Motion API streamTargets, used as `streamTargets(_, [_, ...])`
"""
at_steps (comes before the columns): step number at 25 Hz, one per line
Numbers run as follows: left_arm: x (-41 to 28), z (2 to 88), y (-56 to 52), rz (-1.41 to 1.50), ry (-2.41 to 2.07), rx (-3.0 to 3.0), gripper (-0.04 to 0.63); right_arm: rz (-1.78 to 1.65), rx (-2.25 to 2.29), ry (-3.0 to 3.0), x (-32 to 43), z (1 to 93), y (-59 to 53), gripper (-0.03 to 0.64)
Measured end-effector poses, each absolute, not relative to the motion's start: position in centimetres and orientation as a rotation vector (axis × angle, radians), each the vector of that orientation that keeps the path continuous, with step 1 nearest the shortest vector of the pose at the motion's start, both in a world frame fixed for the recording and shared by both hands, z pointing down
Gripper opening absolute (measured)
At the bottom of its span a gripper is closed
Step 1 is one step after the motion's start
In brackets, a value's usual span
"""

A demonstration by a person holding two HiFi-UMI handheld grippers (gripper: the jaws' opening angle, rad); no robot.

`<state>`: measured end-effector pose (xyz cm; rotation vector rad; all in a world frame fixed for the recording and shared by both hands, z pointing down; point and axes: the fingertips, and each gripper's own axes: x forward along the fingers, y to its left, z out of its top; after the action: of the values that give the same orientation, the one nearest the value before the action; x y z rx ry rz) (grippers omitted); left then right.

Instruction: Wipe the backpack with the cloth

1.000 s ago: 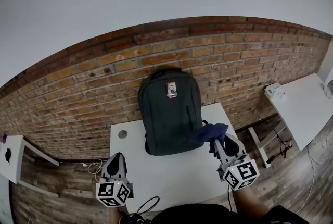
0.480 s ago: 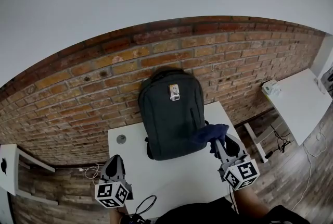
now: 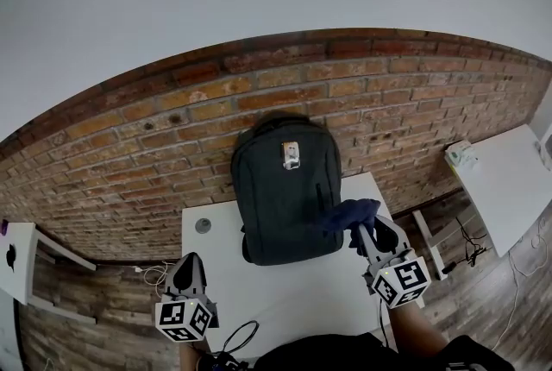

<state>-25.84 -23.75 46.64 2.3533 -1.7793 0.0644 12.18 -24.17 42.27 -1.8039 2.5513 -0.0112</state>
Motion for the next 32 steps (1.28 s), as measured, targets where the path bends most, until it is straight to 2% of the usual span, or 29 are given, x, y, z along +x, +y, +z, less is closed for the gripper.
streamTargets(11, [-24.2, 44.4, -22.2, 0.052, -1.894, 2.33, -0.006, 0.119, -1.722, 2.612, 14.7, 40.7, -30.7, 0.086])
streamTargets(20, [-24.7, 44.6, -21.7, 0.073, -1.946, 2.277, -0.006, 0.218, -1.649, 2.605, 13.0, 36.3, -36.2, 0.086])
streamTargets(32, [-25.2, 45.2, -21.7, 0.102, -1.949, 2.254, -0.006, 0.349, -1.751, 2.682, 11.8, 36.0, -42.0, 0.086])
